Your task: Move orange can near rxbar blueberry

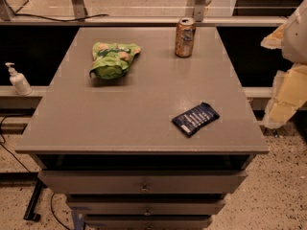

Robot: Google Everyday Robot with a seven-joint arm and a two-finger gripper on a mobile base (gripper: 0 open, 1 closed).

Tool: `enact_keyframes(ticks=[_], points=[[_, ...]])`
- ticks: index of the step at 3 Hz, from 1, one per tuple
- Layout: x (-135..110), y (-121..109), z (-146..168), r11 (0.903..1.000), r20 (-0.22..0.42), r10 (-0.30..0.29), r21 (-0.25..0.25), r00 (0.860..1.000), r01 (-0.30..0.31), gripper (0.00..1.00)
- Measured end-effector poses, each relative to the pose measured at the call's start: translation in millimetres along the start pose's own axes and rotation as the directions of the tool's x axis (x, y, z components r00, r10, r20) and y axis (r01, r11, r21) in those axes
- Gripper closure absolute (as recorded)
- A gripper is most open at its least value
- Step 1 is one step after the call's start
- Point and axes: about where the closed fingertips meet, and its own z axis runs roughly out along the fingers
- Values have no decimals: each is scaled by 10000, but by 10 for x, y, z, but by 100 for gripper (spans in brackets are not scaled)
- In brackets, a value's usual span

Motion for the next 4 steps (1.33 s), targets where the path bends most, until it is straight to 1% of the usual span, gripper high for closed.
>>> enact_keyframes(ticks=[1, 2, 3, 4], points=[[-13, -8, -15, 9999, 145, -12, 120, 9999, 10, 0], [-215, -253, 190, 9987, 992, 402, 261, 9943, -429, 0], [-519, -798, 498, 9910, 2283, 1032, 600, 9681, -1197, 0], [-706, -1361, 786, 9793, 3537, 1599, 607, 9216, -1932, 0]])
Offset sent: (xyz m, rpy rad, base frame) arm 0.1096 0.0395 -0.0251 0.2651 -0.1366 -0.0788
